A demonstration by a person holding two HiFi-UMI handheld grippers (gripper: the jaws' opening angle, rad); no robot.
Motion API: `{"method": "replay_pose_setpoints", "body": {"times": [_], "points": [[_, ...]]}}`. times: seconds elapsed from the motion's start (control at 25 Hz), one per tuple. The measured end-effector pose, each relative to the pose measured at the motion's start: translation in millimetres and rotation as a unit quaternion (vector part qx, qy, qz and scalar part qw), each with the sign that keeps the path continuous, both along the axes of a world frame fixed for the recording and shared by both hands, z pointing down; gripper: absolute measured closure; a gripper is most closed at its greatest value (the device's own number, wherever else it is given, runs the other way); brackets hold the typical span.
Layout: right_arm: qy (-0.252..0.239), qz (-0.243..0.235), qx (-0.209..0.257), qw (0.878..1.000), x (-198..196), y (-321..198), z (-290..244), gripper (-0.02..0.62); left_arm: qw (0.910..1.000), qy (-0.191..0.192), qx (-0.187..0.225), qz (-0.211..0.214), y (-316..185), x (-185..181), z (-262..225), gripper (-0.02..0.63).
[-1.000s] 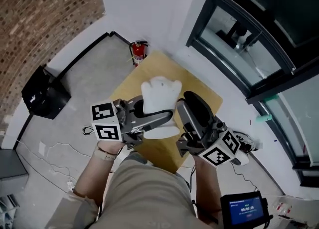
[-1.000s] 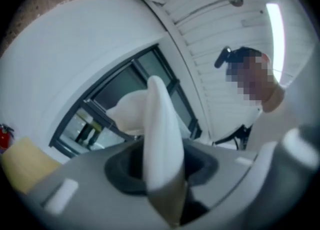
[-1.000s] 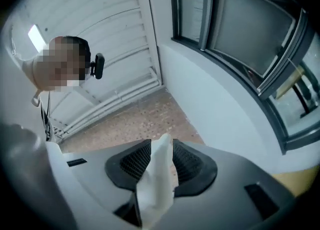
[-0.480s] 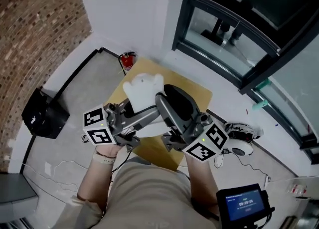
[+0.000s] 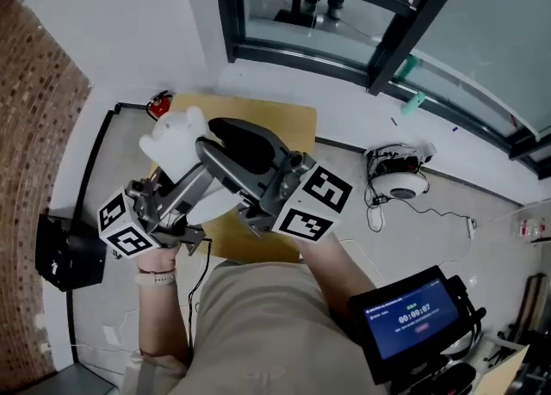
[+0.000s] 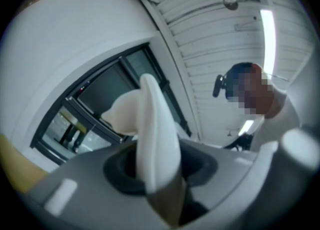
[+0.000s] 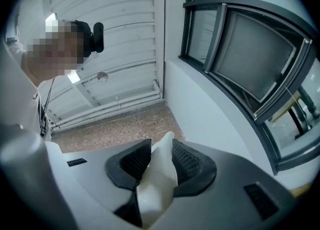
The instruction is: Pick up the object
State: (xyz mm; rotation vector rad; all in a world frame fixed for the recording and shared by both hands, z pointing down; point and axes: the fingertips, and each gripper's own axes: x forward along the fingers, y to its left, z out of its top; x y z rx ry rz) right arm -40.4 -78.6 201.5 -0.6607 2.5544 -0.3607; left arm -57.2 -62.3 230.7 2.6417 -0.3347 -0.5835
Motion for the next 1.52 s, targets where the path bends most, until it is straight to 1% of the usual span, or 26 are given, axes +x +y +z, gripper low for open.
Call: {"method": "replay_pose_setpoints", "body": {"times": [0.16, 0.68, 1.52], "points": [[-0.006, 0.005, -0.002, 1.000, 8.0, -0.8, 3.6, 0.474, 1.0000, -0.005, -0.002, 0.006, -0.8, 7.6, 3.1, 0.466], [-0.008, 0.017, -0.004, 1.000, 15.4, -4.6, 5.4, 0.474, 0.9998, -0.007, -0.003, 0.018, -5.6, 14.7, 5.6, 0.465], [-0.005, 0.026, -0.006, 1.000, 20.8, -3.3, 10.4, 0.476, 0.9997, -0.007, -0.008, 0.024, -4.2, 19.9, 10.3, 0.468]]}}
